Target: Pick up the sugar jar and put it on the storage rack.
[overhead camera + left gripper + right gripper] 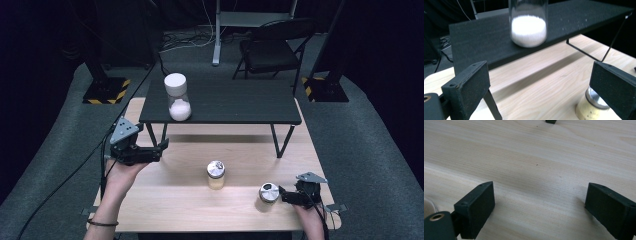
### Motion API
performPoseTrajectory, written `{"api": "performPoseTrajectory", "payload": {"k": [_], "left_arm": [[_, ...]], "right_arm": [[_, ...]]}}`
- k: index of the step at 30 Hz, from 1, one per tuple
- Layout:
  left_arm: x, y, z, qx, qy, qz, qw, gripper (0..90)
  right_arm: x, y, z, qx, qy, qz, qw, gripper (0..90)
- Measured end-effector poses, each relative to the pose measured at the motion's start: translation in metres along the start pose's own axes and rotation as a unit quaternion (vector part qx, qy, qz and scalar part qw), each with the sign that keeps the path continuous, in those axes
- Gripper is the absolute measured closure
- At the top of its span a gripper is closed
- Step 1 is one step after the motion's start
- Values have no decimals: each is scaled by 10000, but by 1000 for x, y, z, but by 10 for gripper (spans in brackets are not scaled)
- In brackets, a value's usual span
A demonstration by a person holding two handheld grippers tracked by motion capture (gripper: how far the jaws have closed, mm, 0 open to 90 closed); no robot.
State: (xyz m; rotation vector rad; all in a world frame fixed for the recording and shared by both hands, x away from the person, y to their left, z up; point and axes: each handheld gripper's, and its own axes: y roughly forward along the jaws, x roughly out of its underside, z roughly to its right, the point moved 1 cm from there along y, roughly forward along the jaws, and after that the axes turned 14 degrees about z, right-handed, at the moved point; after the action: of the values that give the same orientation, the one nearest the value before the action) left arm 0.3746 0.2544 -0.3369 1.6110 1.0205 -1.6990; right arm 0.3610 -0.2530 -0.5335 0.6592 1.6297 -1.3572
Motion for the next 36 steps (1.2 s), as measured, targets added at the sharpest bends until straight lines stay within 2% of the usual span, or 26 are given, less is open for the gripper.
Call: {"api": "performPoseTrajectory", "payload": {"k": [7, 12, 22, 36], "left_arm": [[26, -8, -1, -54, -1, -101, 9999, 26], [39, -13, 1, -46, -38, -71, 10000, 27], [52, -21, 14, -23, 148, 12, 9999, 26], [68, -29, 10, -103, 48, -89, 9999, 28]], "right_arm": [[0, 0, 0, 1, -2, 0, 10000, 81], [0, 0, 0, 5, -3, 1, 10000, 81], [0, -1, 0, 14, 1, -2, 10000, 81], [0, 0, 0, 13, 2, -1, 10000, 80]]}}
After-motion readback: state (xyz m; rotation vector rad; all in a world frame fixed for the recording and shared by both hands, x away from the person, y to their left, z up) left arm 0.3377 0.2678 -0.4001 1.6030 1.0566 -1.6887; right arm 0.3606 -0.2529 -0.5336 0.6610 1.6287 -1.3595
